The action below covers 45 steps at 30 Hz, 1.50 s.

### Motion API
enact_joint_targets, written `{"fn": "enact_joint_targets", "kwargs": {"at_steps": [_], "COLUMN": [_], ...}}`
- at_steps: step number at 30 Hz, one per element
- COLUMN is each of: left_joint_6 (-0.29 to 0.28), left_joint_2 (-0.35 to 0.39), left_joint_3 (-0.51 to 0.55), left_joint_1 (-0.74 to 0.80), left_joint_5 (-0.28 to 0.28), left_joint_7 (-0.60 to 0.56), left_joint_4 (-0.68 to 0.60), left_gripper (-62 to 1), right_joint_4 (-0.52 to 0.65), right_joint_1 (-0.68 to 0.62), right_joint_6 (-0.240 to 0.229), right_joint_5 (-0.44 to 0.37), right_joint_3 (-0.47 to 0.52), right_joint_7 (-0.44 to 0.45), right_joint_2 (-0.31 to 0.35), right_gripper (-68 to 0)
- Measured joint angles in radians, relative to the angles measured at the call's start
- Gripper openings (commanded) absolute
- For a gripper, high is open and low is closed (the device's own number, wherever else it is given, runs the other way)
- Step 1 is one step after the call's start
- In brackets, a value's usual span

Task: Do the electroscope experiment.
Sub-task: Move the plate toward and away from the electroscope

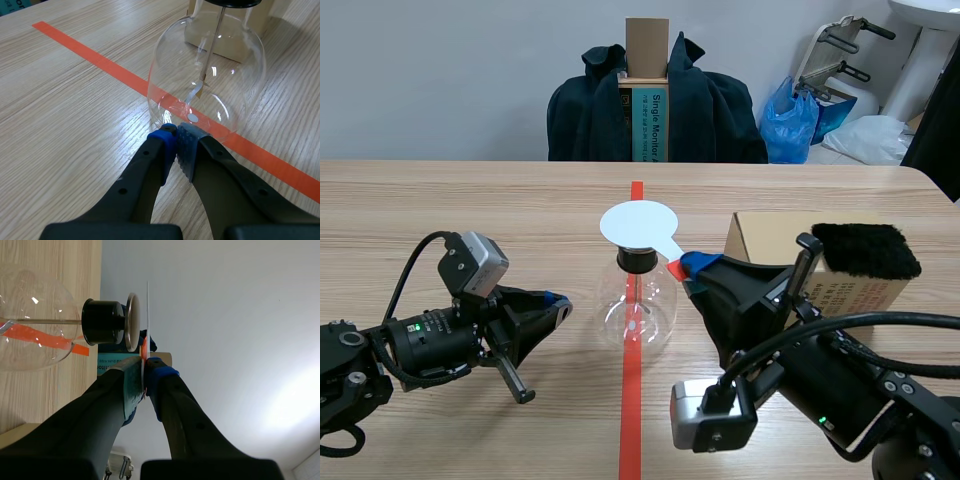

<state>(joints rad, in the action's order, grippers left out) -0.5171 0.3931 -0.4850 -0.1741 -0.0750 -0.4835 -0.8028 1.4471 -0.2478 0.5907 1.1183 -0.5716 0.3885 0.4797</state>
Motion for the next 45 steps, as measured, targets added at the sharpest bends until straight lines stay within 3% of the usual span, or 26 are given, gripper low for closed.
{"fn": "enact_joint_targets", "kwargs": {"at_steps": [12, 31, 41, 45], "left_joint_6": [0.000, 0.000, 0.000, 0.000], "left_joint_2": [0.000, 0.000, 0.000, 0.000], "left_joint_3": [0.000, 0.000, 0.000, 0.000], "left_joint_1": [0.000, 0.000, 0.000, 0.000], "left_joint_5": [0.000, 0.000, 0.000, 0.000], "left_joint_7": [0.000, 0.000, 0.000, 0.000], "left_joint_4": [0.000, 0.000, 0.000, 0.000], "left_gripper": [-58.1, -58.1, -58.1, -58.1], "right_joint_4": [0.000, 0.000, 0.000, 0.000], "right_joint_1": [0.000, 0.000, 0.000, 0.000], "right_joint_6": [0.000, 0.000, 0.000, 0.000], "right_joint_5": [0.000, -0.001, -0.001, -0.001], "right_joint_3": [0.000, 0.000, 0.000, 0.000], "right_joint_7": [-0.031, -0.375, -0.386, -0.332], "right_joint_2": [0.000, 0.000, 0.000, 0.000], "right_gripper": [-66.7, -66.7, -66.7, -66.7]}}
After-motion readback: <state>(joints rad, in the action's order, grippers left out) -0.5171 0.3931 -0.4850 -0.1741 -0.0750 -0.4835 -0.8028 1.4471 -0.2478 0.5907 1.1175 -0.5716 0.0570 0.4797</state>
